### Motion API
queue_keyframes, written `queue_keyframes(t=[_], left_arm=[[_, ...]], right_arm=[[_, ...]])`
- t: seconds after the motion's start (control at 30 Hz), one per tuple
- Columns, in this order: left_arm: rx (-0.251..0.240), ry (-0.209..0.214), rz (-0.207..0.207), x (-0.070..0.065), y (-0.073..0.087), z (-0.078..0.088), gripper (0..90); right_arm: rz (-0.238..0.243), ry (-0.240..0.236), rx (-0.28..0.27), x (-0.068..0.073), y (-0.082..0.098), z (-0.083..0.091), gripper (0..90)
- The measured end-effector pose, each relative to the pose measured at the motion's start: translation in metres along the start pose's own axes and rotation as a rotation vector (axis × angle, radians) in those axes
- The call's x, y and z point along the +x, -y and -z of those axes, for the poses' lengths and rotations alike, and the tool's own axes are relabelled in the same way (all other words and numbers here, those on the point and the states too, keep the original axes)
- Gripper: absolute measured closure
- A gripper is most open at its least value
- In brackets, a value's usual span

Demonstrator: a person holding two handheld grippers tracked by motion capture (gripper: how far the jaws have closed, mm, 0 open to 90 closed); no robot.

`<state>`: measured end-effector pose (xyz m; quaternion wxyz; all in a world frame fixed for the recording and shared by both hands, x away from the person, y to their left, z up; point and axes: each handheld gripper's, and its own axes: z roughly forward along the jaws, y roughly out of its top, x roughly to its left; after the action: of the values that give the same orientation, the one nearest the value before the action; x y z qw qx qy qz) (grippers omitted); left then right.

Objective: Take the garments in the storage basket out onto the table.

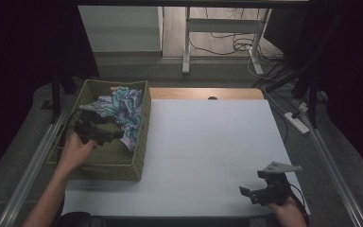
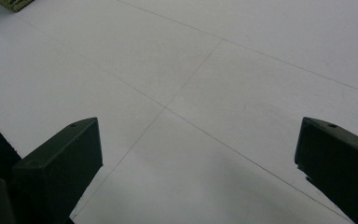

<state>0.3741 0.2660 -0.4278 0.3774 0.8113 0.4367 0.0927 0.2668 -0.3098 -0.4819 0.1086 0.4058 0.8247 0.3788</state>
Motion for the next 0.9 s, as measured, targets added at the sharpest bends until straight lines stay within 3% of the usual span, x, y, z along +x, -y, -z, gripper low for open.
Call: queue_keyframes(t=[0.27, 0.47, 0.77, 0.9], left_arm=[[0.076, -0.052, 0.044, 0.028, -0.024, -0.029, 0.0], [0.096, -0.024, 0.078, 0.046, -0.037, -0.046, 0.3], [0.109, -0.067, 0.062, 0.064, -0.049, -0.070, 0.0], [0.148, -0.109, 0.049, 0.072, -0.053, -0.085, 0.0]], right_arm=[[0.000, -0.009, 0.001, 0.000, 0.000, 0.000, 0.6], [0.002, -0.011, 0.004, 0.000, 0.000, 0.000, 0.6], [0.002, -0.016, 0.003, -0.001, 0.000, -0.001, 0.6], [0.004, -0.018, 0.004, -0.001, 0.000, -0.001, 0.6]])
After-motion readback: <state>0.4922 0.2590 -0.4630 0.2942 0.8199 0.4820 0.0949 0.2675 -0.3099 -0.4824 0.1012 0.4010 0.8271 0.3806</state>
